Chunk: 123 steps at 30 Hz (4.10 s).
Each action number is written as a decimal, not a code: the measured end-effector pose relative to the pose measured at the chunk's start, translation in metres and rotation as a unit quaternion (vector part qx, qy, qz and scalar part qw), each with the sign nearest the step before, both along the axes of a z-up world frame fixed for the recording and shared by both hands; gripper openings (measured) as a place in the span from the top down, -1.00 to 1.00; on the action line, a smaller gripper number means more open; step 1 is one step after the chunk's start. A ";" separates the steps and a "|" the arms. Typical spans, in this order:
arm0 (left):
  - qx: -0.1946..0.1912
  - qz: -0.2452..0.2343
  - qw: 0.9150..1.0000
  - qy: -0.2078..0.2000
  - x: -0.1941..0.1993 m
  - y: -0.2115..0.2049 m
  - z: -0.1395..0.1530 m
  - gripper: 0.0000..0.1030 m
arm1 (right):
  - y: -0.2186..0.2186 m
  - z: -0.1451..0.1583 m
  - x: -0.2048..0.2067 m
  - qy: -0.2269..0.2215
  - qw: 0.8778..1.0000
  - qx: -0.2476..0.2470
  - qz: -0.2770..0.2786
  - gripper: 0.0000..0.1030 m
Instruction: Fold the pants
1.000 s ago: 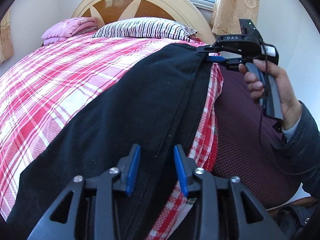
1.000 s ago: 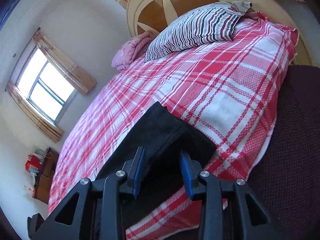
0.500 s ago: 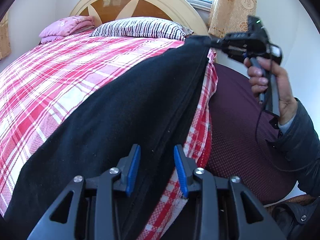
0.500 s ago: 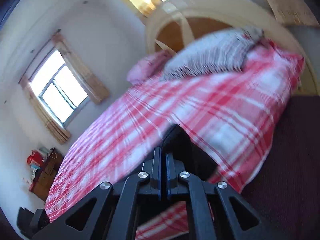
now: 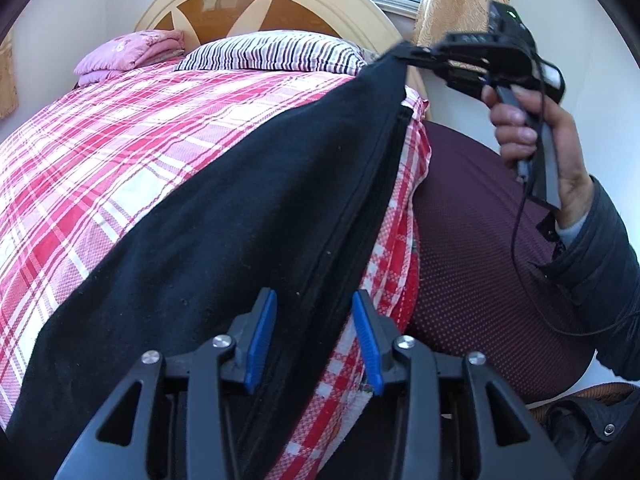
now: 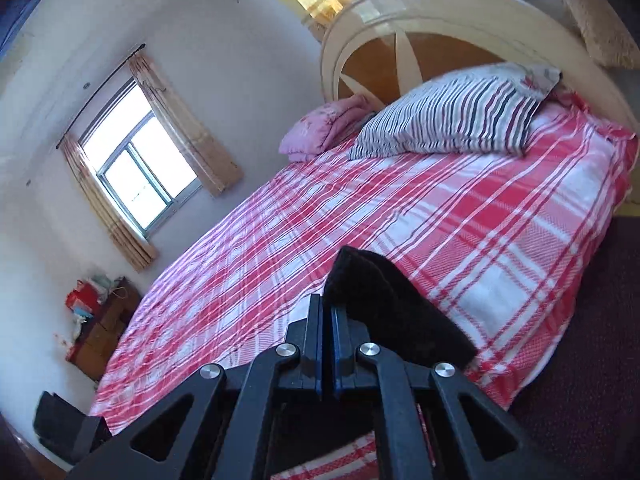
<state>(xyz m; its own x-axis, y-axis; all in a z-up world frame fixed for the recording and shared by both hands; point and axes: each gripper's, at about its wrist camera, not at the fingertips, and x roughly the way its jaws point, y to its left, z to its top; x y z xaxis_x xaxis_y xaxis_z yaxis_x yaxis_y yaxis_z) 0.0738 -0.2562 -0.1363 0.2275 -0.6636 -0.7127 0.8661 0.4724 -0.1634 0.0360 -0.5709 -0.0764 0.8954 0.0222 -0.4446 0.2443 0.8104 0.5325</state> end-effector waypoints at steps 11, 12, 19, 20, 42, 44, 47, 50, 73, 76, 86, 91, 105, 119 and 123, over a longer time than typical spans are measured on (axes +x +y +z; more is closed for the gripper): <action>-0.009 0.005 1.000 0.003 0.000 0.004 0.000 0.23 | -0.011 -0.031 -0.017 0.091 0.994 -0.039 -0.054 0.32; -0.009 0.005 1.000 0.002 0.001 0.005 0.000 0.23 | -0.013 -0.028 -0.021 0.091 0.992 -0.048 -0.071 0.23; -0.009 0.001 1.000 0.002 0.000 0.005 0.000 0.23 | -0.046 0.004 -0.032 0.065 0.990 -0.054 -0.114 0.23; -0.009 0.001 1.000 0.003 0.000 0.005 0.000 0.23 | -0.052 0.007 -0.023 0.065 0.993 -0.039 -0.093 0.23; -0.023 0.001 1.000 0.022 0.004 0.008 -0.002 0.23 | -0.011 0.019 0.074 0.114 0.980 -0.125 0.101 0.82; -0.021 0.001 1.000 0.020 0.003 0.009 -0.002 0.23 | -0.026 0.001 0.081 0.161 0.976 -0.125 0.078 0.82; -0.020 0.001 1.000 0.016 0.002 0.009 -0.001 0.23 | -0.046 -0.019 0.079 0.211 0.965 -0.153 0.015 0.47; -0.020 0.001 1.000 0.016 0.002 0.008 -0.001 0.23 | -0.053 -0.017 0.062 0.182 0.972 -0.147 0.006 0.13; -0.044 0.088 0.994 0.045 -0.005 0.086 -0.012 0.23 | 0.126 -0.060 0.020 0.137 0.962 0.096 0.214 0.14; -0.034 0.089 0.995 0.037 -0.007 0.082 -0.016 0.23 | 0.130 -0.060 0.018 0.139 0.963 0.095 0.212 0.15; -0.001 0.087 0.996 -0.016 -0.016 0.072 -0.021 0.23 | 0.139 -0.066 0.033 0.140 0.964 0.088 0.209 0.74; -0.002 0.092 0.995 -0.022 -0.014 0.075 -0.018 0.61 | 0.141 -0.058 0.028 0.110 0.967 0.090 0.210 0.96; 0.005 0.076 0.997 0.001 -0.020 0.078 -0.016 0.74 | 0.139 -0.069 0.012 0.147 0.963 0.048 0.220 0.95; -0.012 0.153 0.988 0.011 -0.001 0.104 -0.014 0.18 | 0.132 -0.017 0.003 0.085 0.975 -0.024 0.204 0.89; -0.007 0.179 0.984 0.013 0.005 0.119 -0.014 0.18 | 0.136 -0.050 0.037 0.160 0.967 -0.026 0.195 0.89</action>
<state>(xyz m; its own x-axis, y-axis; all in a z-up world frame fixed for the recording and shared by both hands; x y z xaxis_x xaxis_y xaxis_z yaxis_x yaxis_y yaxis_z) 0.0785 -0.1376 -0.1508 0.4304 -0.5539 -0.7127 0.6401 0.7440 -0.1917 0.0729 -0.4345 -0.1266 0.6393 0.3005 -0.7078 0.0610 0.8978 0.4362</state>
